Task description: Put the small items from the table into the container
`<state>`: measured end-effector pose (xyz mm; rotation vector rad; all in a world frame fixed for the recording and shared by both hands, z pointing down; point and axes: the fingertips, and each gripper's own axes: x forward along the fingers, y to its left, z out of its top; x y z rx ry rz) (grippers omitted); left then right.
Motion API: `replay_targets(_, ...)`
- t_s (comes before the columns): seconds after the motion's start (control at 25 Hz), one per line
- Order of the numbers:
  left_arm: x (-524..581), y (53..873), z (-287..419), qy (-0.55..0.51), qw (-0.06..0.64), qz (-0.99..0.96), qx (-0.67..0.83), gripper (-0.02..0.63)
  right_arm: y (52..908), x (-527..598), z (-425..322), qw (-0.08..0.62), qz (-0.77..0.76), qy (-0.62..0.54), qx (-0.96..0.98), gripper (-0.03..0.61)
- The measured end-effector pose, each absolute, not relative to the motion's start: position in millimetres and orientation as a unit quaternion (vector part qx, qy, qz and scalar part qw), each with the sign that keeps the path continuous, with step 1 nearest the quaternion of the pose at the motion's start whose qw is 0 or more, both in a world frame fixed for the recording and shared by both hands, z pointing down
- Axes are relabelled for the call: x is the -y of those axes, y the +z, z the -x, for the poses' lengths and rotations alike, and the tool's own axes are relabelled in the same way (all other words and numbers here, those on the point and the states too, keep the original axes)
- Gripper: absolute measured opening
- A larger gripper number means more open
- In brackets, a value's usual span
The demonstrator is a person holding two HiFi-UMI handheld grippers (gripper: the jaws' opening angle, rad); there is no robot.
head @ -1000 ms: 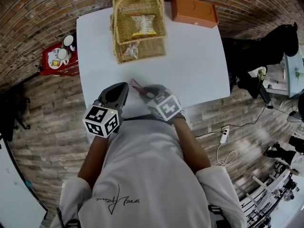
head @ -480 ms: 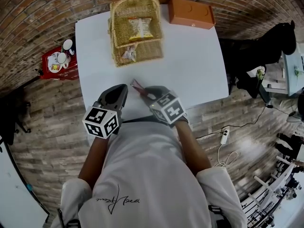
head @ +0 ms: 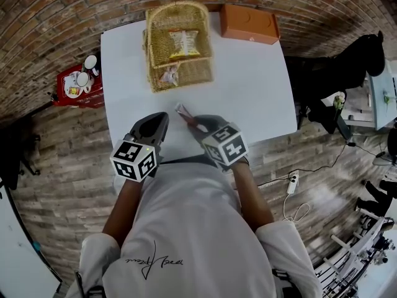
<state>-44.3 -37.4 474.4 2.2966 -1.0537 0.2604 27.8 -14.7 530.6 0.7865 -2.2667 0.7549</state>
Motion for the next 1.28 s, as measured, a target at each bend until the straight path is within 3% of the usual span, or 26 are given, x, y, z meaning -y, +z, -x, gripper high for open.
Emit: replay_targets(1.28, 51, 468, 42, 0.090, 0.287, -0.866, 0.399, 0.009, 431, 67, -36, 0.238, -0.324, 0.217, 0.889, 0.115)
